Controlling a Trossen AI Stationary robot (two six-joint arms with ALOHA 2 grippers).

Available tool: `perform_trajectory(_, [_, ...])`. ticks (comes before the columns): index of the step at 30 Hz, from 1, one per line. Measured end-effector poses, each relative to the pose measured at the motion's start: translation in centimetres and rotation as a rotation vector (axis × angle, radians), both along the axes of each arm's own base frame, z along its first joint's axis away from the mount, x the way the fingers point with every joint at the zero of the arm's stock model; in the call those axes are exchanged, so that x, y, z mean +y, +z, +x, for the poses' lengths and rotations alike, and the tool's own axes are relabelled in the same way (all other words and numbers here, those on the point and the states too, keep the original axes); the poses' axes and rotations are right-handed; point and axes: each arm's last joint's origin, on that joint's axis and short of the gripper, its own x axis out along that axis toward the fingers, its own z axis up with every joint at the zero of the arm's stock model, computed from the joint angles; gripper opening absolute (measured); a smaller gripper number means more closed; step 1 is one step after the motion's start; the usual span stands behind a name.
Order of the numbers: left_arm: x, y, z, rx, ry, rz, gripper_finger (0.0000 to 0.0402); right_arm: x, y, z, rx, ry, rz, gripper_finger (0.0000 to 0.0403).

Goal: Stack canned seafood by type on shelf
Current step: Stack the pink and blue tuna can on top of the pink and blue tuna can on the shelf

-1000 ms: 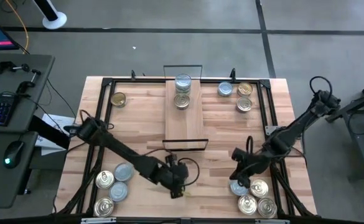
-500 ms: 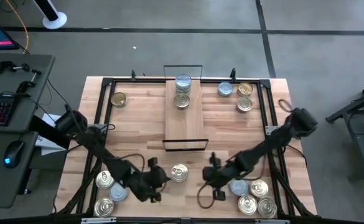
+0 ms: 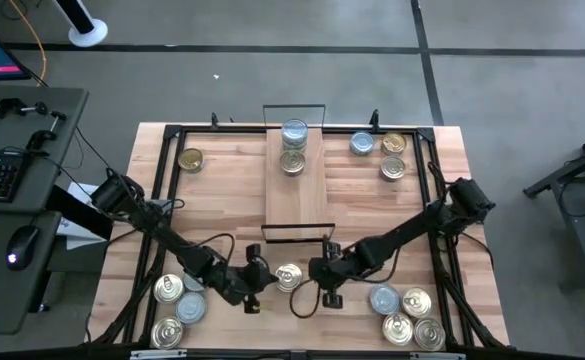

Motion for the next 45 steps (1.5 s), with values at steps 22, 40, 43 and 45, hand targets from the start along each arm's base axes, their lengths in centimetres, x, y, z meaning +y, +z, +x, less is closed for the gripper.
perform_trajectory(22, [-0.1,-1.0,-1.2,-0.059,0.043,-0.046,0.0000,-1.7,-1.4,1.6,-0.005,0.041,0.033,0.0000])
perform_trajectory(40, [0.4,-2.2,-0.7,-0.023,0.072,-0.059,0.0000,-1.4,-1.8,2.4,-0.075,0.059,0.018,0.0000])
perform_trajectory(43, [0.5,-2.3,-0.7,-0.022,0.079,-0.059,0.0000,-1.3,-1.3,2.4,-0.098,0.061,0.026,0.0000])
perform_trajectory(45, [0.3,-2.3,-0.8,-0.019,0.075,-0.057,0.0000,-1.2,-1.0,2.4,-0.114,0.064,0.032,0.0000])
